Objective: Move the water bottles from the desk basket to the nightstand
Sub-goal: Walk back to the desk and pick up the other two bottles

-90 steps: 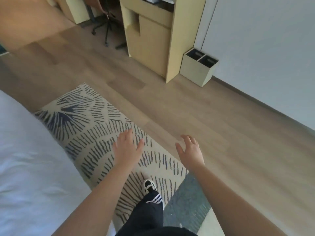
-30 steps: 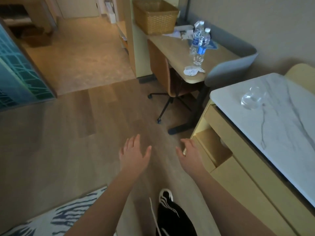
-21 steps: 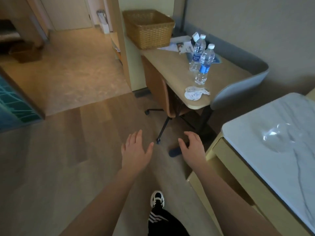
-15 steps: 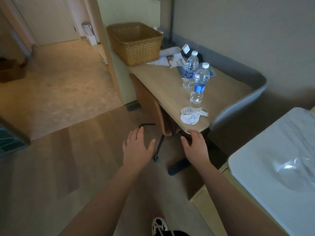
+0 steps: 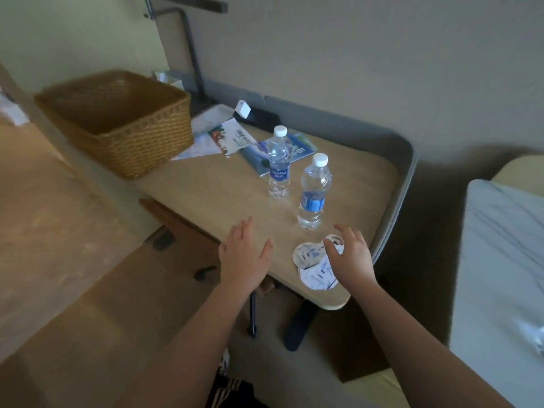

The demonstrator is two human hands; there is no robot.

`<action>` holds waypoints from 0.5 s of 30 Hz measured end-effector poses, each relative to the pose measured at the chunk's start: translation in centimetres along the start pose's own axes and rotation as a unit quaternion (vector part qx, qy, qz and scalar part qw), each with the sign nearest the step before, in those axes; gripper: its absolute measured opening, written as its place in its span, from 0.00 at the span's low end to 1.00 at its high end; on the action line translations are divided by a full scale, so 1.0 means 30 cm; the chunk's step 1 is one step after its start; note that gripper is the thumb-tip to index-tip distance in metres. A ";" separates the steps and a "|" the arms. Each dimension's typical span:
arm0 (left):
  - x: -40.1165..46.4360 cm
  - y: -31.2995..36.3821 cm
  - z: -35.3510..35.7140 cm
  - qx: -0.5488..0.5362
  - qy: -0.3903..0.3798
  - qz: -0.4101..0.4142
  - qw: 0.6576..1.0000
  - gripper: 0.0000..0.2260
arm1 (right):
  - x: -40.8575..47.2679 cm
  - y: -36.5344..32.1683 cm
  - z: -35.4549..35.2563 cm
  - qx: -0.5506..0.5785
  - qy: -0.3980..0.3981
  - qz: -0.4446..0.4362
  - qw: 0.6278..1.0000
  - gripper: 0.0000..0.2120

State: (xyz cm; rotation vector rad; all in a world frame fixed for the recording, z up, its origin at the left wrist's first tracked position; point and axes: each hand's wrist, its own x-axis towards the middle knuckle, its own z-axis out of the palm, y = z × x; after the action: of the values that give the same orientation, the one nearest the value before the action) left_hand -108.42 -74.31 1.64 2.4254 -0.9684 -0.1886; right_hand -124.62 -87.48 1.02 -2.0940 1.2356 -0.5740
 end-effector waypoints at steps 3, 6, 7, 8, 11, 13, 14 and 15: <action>0.189 -0.046 0.017 0.001 -0.040 0.064 0.997 0.30 | 0.062 -0.028 0.084 -0.003 0.042 0.067 0.997 0.22; 0.355 -0.098 0.017 -0.004 -0.078 0.120 0.990 0.30 | 0.105 -0.080 0.156 0.014 0.093 0.134 0.986 0.21; 0.405 -0.114 0.012 -0.011 -0.089 0.137 0.987 0.31 | 0.115 -0.102 0.176 0.023 0.110 0.156 0.981 0.21; 0.454 -0.128 0.006 -0.026 -0.103 0.149 0.983 0.31 | 0.125 -0.124 0.193 0.031 0.126 0.175 0.976 0.21; 0.585 -0.152 0.002 -0.113 -0.164 0.149 0.969 0.35 | 0.152 -0.179 0.237 0.059 0.161 0.220 0.960 0.26; 0.658 -0.142 0.013 -0.175 -0.189 0.136 0.957 0.38 | 0.168 -0.208 0.259 0.081 0.172 0.249 0.949 0.34; 0.689 -0.127 0.021 -0.210 -0.188 0.129 0.951 0.39 | 0.179 -0.223 0.267 0.096 0.180 0.257 0.945 0.38; 0.719 -0.108 0.027 -0.246 -0.180 0.122 0.945 0.40 | 0.192 -0.237 0.273 0.110 0.191 0.254 0.942 0.42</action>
State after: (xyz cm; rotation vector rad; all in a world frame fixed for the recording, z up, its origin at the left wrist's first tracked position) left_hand -90.87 -87.24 0.58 1.8290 -1.1995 -0.7140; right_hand -112.35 -87.58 0.55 -1.4323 1.7617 -0.8510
